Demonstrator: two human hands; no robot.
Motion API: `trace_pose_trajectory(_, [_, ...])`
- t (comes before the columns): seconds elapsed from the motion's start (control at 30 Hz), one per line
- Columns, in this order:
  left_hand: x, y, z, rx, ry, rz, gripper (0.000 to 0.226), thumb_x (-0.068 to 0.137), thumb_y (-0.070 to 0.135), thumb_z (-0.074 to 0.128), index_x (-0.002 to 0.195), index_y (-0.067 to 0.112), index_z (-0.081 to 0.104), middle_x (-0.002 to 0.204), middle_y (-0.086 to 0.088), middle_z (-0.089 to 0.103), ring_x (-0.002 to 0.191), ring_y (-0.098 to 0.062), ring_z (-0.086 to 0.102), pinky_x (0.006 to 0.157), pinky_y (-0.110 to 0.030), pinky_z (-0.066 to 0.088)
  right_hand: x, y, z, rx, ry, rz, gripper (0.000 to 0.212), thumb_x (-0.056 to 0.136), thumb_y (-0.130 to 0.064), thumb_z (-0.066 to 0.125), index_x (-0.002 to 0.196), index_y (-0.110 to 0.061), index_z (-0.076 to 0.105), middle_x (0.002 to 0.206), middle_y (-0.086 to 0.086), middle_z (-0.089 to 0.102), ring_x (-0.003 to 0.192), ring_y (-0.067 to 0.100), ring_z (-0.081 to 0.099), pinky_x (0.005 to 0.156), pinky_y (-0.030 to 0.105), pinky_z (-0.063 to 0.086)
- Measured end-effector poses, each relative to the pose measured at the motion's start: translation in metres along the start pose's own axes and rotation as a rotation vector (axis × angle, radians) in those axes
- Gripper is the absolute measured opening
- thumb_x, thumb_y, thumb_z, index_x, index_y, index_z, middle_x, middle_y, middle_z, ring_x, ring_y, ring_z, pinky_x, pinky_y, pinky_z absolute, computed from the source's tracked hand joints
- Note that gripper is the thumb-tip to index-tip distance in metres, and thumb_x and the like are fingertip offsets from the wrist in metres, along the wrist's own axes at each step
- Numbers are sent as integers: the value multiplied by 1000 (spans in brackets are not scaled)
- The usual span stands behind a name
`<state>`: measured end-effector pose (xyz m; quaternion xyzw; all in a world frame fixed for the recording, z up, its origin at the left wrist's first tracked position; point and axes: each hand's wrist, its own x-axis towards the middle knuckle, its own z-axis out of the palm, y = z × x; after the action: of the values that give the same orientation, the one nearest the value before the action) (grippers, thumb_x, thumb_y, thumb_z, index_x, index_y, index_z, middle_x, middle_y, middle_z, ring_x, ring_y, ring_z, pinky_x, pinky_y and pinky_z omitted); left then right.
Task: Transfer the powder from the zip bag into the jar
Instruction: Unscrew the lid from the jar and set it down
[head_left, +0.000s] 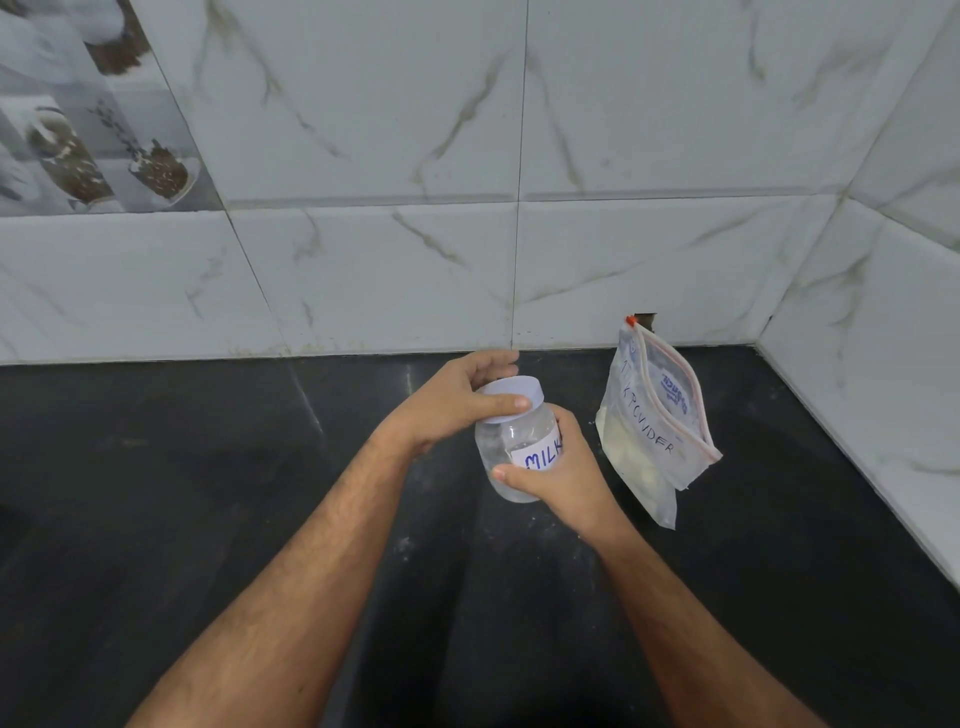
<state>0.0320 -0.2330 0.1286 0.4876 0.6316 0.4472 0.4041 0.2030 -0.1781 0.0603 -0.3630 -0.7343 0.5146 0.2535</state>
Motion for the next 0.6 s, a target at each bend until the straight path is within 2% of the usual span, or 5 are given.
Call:
trace_pose_trajectory(0.13, [0,2,5,10,-10,8,66,83,29,79,142,27,49,137,7,57,123,-1,57,100,-23,49,1,5,-1,19,-5,-15,87,70,-25,90,138,-30,36,127,-13,52,112,9,56,86,13,46])
trace_pose_trajectory(0.4, [-4,-4,-10,31,44,-20,64,82,24,80,139,26,50,127,4,66,118,-7,62,105,-28,44,12,12,-10,-19,21,-5,90,71,-30,89,142,-31,33,129,-16,48,111,8,54,92,16,45])
trace_pose_trajectory(0.47, [-3,-2,-10,39,51,-17,64,81,24,80,138,25,51,125,5,66,117,-5,62,106,-29,45,10,11,-10,-24,23,-11,88,71,-30,89,139,-35,33,124,-21,47,107,5,55,84,9,45])
trace_pose_trajectory(0.53, [-1,2,-7,38,41,-18,67,80,25,82,139,26,51,132,6,60,121,-4,58,105,-28,46,7,9,-8,-12,19,-24,87,71,-31,89,136,-38,32,120,-25,46,105,2,55,78,7,45])
trace_pose_trajectory(0.6, [2,8,-3,28,9,-8,69,79,25,82,141,26,51,140,5,55,127,-6,53,104,-28,47,5,10,-6,18,5,-42,88,69,-31,90,136,-37,34,121,-22,50,109,4,56,88,15,49])
